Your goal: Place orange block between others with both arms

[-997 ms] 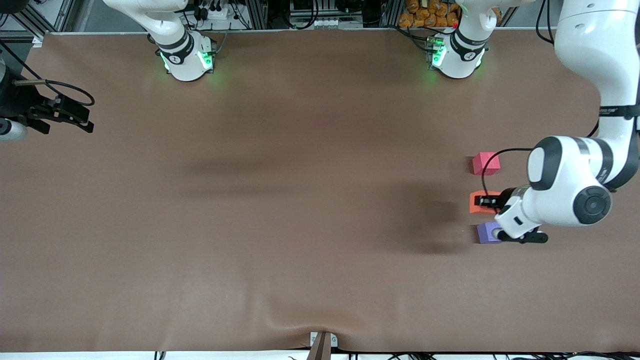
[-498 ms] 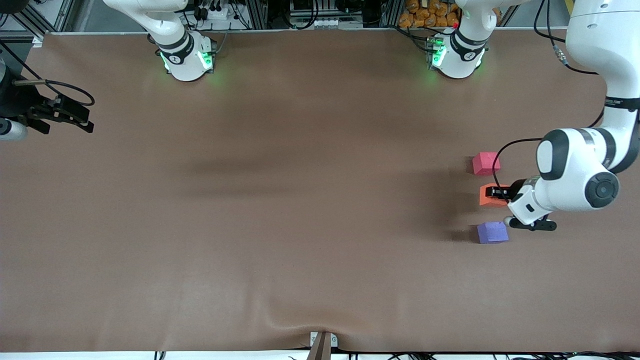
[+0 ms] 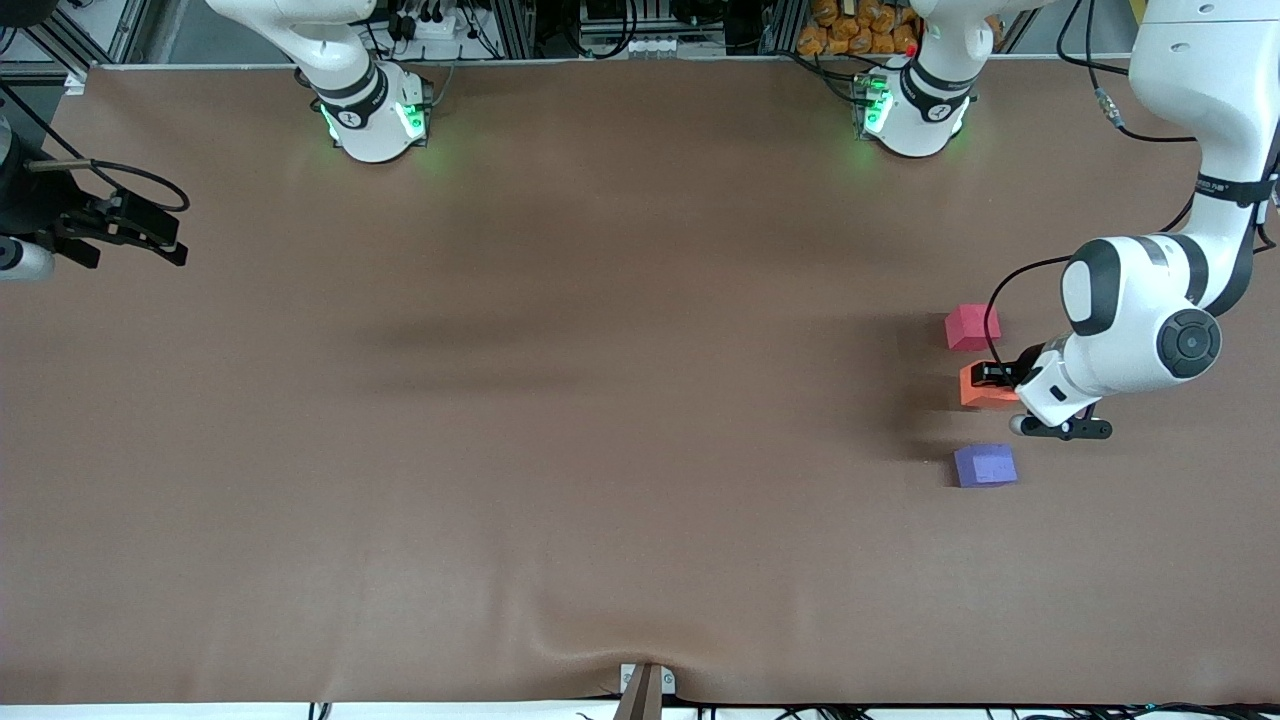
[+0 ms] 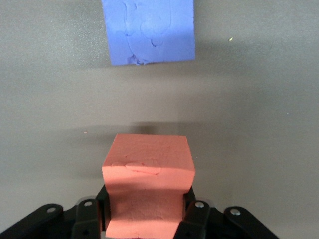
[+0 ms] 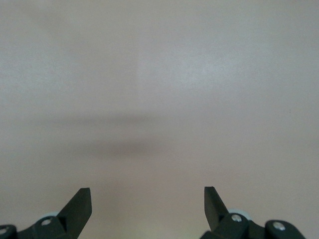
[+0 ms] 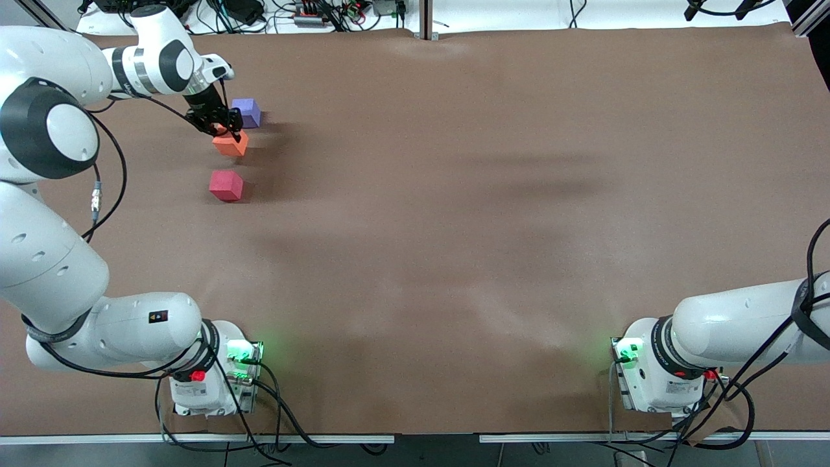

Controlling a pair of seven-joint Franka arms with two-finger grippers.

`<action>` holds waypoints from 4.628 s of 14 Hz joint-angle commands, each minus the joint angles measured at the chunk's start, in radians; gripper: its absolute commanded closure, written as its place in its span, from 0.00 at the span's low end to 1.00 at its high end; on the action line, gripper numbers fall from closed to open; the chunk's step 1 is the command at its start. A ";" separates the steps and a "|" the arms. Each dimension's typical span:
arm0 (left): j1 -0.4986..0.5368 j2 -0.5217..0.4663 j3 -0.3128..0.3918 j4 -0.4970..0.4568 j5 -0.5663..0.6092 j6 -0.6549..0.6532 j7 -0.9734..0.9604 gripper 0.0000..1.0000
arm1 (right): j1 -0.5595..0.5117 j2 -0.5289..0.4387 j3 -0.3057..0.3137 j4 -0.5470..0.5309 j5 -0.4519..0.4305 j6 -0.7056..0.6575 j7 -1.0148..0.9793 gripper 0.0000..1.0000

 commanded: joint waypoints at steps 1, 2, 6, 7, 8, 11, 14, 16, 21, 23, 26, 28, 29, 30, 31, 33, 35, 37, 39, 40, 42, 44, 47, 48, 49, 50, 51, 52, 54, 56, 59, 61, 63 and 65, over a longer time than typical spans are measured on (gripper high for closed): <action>0.010 -0.022 -0.011 -0.031 0.020 0.036 0.005 0.82 | -0.001 0.020 0.013 0.012 -0.012 0.004 -0.011 0.00; 0.010 -0.018 -0.011 -0.031 0.020 0.042 0.000 0.82 | -0.001 0.022 0.015 0.012 -0.012 0.004 -0.011 0.00; 0.012 0.008 -0.011 -0.033 0.018 0.088 -0.017 0.82 | -0.004 0.023 0.015 0.012 -0.012 0.007 -0.011 0.00; 0.012 0.014 -0.011 -0.033 0.018 0.090 -0.026 0.82 | -0.006 0.023 0.015 0.012 -0.013 0.007 -0.011 0.00; 0.010 0.015 -0.011 -0.033 0.018 0.091 -0.033 0.82 | -0.009 0.023 0.015 0.015 -0.015 0.007 -0.011 0.00; 0.010 0.017 -0.011 -0.033 0.018 0.093 -0.035 0.82 | -0.017 0.023 0.015 0.026 -0.015 0.005 -0.011 0.00; 0.009 0.029 -0.011 -0.033 0.018 0.110 -0.049 0.82 | -0.017 0.023 0.015 0.026 -0.015 0.005 -0.011 0.00; 0.007 0.031 -0.009 -0.031 0.020 0.111 -0.061 0.82 | -0.012 0.023 0.015 0.026 -0.015 0.005 -0.011 0.00; 0.010 0.049 -0.009 -0.030 0.020 0.134 -0.061 0.82 | -0.011 0.025 0.013 0.026 -0.015 0.005 -0.011 0.00; 0.010 0.060 -0.009 -0.030 0.020 0.142 -0.061 0.81 | -0.011 0.023 0.015 0.026 -0.015 0.005 -0.011 0.00; 0.013 0.066 -0.008 -0.028 0.020 0.153 -0.061 0.79 | -0.008 0.025 0.015 0.026 -0.013 0.005 -0.011 0.00; 0.018 0.071 -0.009 -0.027 0.021 0.154 -0.061 0.78 | -0.008 0.029 0.015 0.026 -0.015 0.005 -0.011 0.00; 0.019 0.072 -0.009 -0.025 0.029 0.154 -0.061 0.78 | -0.008 0.029 0.013 0.026 -0.015 0.005 -0.011 0.00; 0.019 0.072 -0.009 -0.025 0.032 0.156 -0.061 0.78 | -0.009 0.029 0.015 0.026 -0.015 0.005 -0.011 0.00; 0.019 0.072 -0.009 -0.023 0.032 0.156 -0.061 0.78 | -0.011 0.026 0.013 0.026 -0.015 0.005 -0.011 0.00; 0.019 0.080 -0.009 -0.019 0.032 0.156 -0.063 0.76 | -0.011 0.029 0.015 0.026 -0.015 0.004 -0.011 0.00; 0.019 0.083 -0.011 -0.017 0.032 0.156 -0.063 0.74 | -0.011 0.026 0.015 0.026 -0.015 0.004 -0.011 0.00; 0.016 0.083 -0.011 -0.014 0.034 0.156 -0.063 0.52 | -0.011 0.029 0.015 0.026 -0.015 0.005 -0.011 0.00; 0.016 0.087 -0.011 -0.007 0.032 0.156 -0.067 0.00 | -0.009 0.029 0.015 0.026 -0.015 0.005 -0.011 0.00; 0.013 0.086 -0.011 -0.005 0.032 0.156 -0.072 0.00 | -0.008 0.029 0.015 0.026 -0.013 0.005 -0.011 0.00; 0.021 0.078 -0.011 0.003 0.032 0.153 -0.067 0.00 | -0.006 0.029 0.015 0.026 -0.013 0.005 -0.011 0.00; 0.041 0.054 -0.012 0.004 0.032 0.148 -0.056 0.00 | -0.008 0.031 0.015 0.026 -0.013 0.011 -0.010 0.00; 0.038 0.017 -0.017 0.055 0.031 0.119 -0.072 0.00 | -0.006 0.029 0.015 0.026 -0.013 0.016 -0.010 0.00; 0.039 -0.004 -0.018 0.075 0.031 0.095 -0.073 0.00 | -0.004 0.029 0.015 0.026 -0.013 0.016 -0.010 0.00; 0.036 -0.030 -0.020 0.093 0.028 0.050 -0.076 0.00 | -0.004 0.029 0.015 0.026 -0.015 0.016 -0.010 0.00; 0.032 -0.060 -0.023 0.113 0.024 0.003 -0.101 0.00 | -0.004 0.029 0.015 0.026 -0.015 0.016 -0.010 0.00; 0.029 -0.092 -0.032 0.128 0.024 -0.039 -0.133 0.00 | -0.004 0.029 0.013 0.026 -0.015 0.016 -0.010 0.00; 0.029 -0.119 -0.052 0.142 0.023 -0.073 -0.153 0.00 | -0.004 0.029 0.015 0.026 -0.016 0.016 -0.010 0.00; 0.029 -0.167 -0.084 0.177 0.023 -0.143 -0.185 0.00 | -0.004 0.029 0.015 0.027 -0.019 0.016 -0.010 0.00; 0.029 -0.211 -0.109 0.208 0.023 -0.232 -0.224 0.00 | -0.006 0.029 0.013 0.027 -0.018 0.014 -0.010 0.00; 0.036 -0.285 -0.117 0.246 0.021 -0.326 -0.228 0.00 | -0.012 0.026 0.013 0.030 -0.016 0.014 -0.010 0.00; 0.042 -0.327 -0.109 0.276 0.020 -0.393 -0.208 0.00 | -0.012 0.026 0.013 0.030 -0.015 0.013 -0.010 0.00; 0.042 -0.359 -0.115 0.288 0.020 -0.450 -0.205 0.00 | -0.012 0.026 0.013 0.030 -0.015 0.013 -0.010 0.00; 0.038 -0.380 -0.118 0.286 0.011 -0.489 -0.208 0.00 | -0.011 0.026 0.013 0.030 -0.015 0.013 -0.010 0.00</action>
